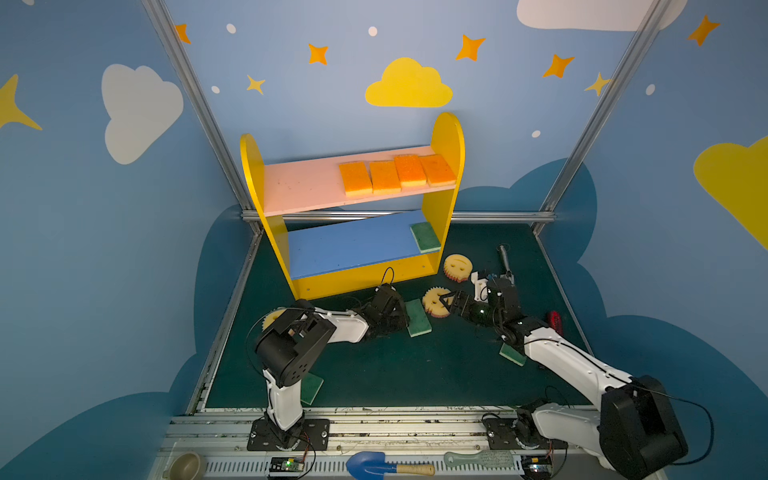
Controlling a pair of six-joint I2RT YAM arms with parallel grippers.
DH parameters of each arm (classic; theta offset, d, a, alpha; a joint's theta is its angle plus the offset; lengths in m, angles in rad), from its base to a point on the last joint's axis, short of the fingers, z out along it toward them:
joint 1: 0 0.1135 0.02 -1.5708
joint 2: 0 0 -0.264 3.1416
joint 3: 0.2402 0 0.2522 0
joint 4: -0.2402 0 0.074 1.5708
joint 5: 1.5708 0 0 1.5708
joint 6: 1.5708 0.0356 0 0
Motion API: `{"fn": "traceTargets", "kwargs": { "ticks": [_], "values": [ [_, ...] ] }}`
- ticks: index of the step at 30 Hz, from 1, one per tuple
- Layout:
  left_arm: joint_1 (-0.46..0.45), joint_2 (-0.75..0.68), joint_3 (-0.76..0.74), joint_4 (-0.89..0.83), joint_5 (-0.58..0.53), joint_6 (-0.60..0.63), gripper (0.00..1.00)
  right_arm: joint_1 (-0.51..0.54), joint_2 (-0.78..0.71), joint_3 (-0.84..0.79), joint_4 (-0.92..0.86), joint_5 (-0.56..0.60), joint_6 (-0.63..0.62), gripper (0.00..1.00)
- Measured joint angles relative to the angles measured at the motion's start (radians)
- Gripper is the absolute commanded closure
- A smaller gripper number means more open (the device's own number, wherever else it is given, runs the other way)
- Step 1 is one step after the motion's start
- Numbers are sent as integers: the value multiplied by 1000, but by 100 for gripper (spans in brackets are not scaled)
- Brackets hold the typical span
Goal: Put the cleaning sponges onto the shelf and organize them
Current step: 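Close the left gripper on the green pad and lift it, then carry the green pad to the blue lower shelf beside the first pad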
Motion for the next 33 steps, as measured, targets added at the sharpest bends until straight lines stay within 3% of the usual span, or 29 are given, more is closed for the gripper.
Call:
{"fn": "traceTargets", "kwargs": {
  "ticks": [8,16,23,33],
  "values": [
    [26,-130,2,-151,14,44,97,0,4,0,0,-3,0,12],
    [150,-244,132,-266,58,123,97,-2,-9,0,3,-8,3,12],
    [230,-224,259,-338,110,166,97,-4,-9,0,5,-11,4,12],
    [316,-26,519,-407,193,205,97,-6,-3,0,5,-6,3,12]
  ]
}}
